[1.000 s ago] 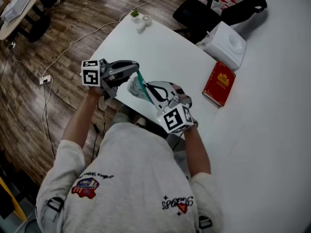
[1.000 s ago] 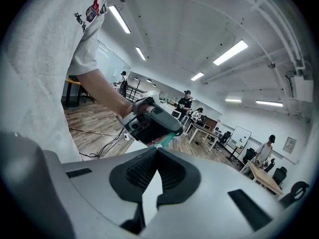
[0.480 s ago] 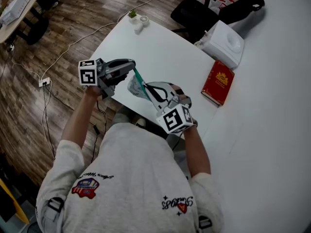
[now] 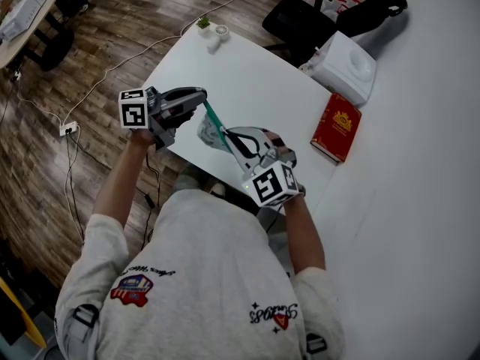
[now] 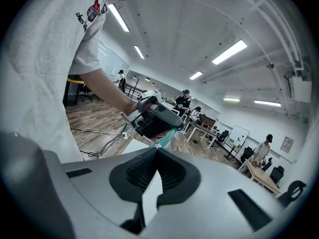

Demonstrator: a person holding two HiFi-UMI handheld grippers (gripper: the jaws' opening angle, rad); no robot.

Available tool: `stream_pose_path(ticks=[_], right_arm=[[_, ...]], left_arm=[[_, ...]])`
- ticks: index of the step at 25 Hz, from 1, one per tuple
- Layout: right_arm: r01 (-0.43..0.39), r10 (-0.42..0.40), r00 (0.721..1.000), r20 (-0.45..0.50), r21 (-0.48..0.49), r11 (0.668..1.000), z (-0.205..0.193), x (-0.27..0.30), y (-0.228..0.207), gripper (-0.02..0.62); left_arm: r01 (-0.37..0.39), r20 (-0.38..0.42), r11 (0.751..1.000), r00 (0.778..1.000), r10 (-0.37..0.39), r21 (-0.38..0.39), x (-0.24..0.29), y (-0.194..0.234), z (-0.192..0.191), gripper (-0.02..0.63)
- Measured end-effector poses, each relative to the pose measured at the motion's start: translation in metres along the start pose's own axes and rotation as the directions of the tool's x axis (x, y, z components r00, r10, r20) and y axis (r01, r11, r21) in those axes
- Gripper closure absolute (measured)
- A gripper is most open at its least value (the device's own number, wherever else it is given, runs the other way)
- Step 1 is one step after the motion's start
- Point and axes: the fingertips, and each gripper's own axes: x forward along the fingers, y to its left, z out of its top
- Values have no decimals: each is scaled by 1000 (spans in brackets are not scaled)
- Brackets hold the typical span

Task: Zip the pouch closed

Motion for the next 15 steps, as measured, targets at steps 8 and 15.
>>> stream_pose_path(ticks=[8,15], right_arm=[[3,-3,1000,-6,6,1000,-3,0,-2,592],[7,-7,1000,-13,11,1000,-6,-5,-1,592]], left_arm=[[-11,1,1000,1000,11,-5,-4,7,3,584],[-12,23,1000,1000,13,-14,-5,8,7,584]])
